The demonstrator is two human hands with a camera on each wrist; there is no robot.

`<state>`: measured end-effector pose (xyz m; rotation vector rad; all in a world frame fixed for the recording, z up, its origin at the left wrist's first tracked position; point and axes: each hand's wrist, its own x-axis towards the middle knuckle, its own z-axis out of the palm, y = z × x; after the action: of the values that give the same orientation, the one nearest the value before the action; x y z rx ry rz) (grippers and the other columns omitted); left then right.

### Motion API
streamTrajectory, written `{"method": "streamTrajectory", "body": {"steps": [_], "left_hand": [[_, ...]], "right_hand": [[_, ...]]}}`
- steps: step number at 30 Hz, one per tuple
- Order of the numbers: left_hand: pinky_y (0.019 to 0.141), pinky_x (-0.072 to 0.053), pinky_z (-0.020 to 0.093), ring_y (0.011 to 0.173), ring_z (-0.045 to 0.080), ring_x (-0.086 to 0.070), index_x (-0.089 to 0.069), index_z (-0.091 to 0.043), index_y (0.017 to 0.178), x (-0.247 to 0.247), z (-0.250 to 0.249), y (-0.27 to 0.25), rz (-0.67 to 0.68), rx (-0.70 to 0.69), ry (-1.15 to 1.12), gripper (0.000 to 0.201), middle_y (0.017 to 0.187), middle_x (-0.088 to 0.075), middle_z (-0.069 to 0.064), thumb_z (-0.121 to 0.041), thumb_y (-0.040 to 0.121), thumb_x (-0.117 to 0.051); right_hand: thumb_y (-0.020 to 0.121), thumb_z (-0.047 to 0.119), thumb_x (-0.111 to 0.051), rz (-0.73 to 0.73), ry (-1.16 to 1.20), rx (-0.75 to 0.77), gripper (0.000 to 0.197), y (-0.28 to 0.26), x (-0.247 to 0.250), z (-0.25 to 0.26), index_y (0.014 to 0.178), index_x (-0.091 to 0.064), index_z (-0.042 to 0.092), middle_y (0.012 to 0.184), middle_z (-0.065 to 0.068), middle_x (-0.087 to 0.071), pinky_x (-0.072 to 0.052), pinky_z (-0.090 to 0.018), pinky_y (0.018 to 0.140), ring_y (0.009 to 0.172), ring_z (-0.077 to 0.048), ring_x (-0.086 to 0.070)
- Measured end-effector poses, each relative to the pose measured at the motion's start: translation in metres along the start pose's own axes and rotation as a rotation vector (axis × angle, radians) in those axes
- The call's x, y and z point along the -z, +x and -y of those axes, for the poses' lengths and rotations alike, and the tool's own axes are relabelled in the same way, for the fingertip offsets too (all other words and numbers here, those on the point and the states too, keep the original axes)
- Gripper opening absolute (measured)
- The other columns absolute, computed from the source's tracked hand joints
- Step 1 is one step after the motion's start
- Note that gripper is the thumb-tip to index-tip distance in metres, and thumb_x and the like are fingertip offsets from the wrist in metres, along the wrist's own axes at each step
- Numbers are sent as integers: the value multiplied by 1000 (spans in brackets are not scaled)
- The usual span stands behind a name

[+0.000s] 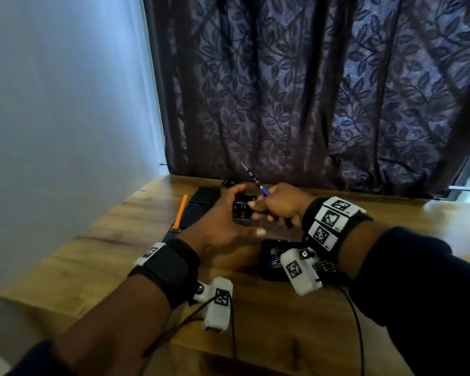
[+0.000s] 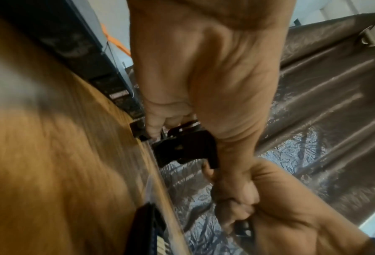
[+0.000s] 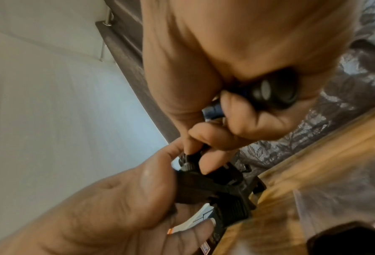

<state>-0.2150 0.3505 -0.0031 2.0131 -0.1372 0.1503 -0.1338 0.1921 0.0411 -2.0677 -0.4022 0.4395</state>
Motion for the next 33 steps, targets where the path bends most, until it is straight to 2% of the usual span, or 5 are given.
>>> {"method": "streamTrajectory", "body": {"steps": [3,9,18,28,33], "left_hand": [[92,-42,6,110,-9,-55,-28,-24,157,23,-1,2,1,117,250,111,128,-58,-19,-17,70,-96],[105,-43,30,134,27,-54,-39,-23,156,44,0,20,3,332,714,115,147,-57,7,-33,59,-100],[107,-46,38,130,29,-57,-53,-22,146,48,18,49,4,286,1001,92,141,-60,7,-31,65,-97],[99,-50,38,122,29,-62,-50,-20,147,53,-6,47,84,350,1099,90,135,-63,7,-40,70,-94],[93,-56,39,102,27,-67,-68,-19,118,39,-27,35,-33,314,998,56,111,-70,5,-51,76,-86]], "right_hand": [[99,11,-62,55,41,-49,10,12,-18,8,90,-64,10,73,-3,-72,-27,-16,34,40,-7,-44],[100,14,-61,84,-61,-93,8,41,-51,16,101,-67,10,90,-4,-74,-28,-14,34,39,-7,-48],[97,17,-65,17,-184,-146,17,67,-56,11,110,-72,9,106,-10,-78,-36,-16,37,55,-15,-63],[89,39,-76,-2,-342,-96,30,60,-48,13,74,-67,14,59,0,-65,-35,-17,37,37,-14,-51],[88,43,-76,2,-289,-100,33,36,-19,10,92,-75,10,84,-10,-76,-34,-22,39,48,-19,-51]]}}
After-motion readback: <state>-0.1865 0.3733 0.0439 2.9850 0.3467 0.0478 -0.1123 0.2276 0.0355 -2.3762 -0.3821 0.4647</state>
